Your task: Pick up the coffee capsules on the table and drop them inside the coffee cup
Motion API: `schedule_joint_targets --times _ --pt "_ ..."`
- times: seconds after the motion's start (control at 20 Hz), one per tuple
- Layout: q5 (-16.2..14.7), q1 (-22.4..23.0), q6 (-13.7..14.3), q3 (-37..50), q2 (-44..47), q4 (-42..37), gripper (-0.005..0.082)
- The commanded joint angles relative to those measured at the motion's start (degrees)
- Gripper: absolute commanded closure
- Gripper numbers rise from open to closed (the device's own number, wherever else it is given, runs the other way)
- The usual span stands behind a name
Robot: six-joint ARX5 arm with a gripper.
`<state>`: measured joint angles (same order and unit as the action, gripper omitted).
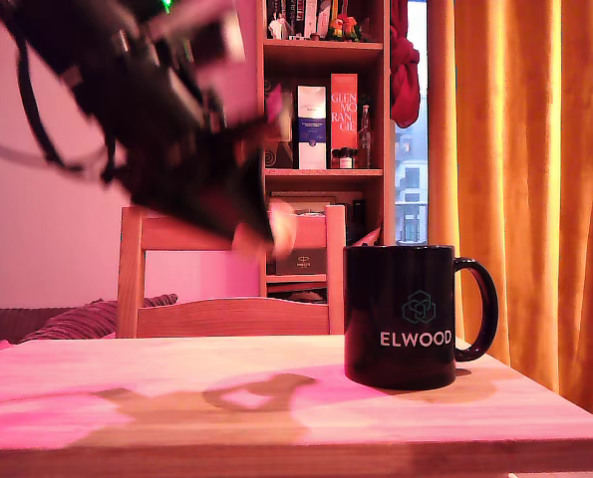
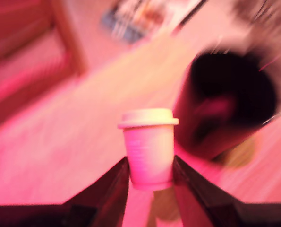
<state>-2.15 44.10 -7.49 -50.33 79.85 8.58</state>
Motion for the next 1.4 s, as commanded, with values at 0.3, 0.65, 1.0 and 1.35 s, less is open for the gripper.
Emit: schedule_joint_targets --times 0.3,0.65,1.0,1.35 --pt "-8.4 0.0 0.5 0.7 -0.5 -9.4 0.0555" --pt "-11.6 0.6 0.4 0.7 1.8 -16.8 0.0555" --pt "-11.8 3.4 0.4 -1.0 7.1 -20.4 0.0554" --pt "-11.8 4.7 0.5 -6.9 14.8 -17.7 0.0554"
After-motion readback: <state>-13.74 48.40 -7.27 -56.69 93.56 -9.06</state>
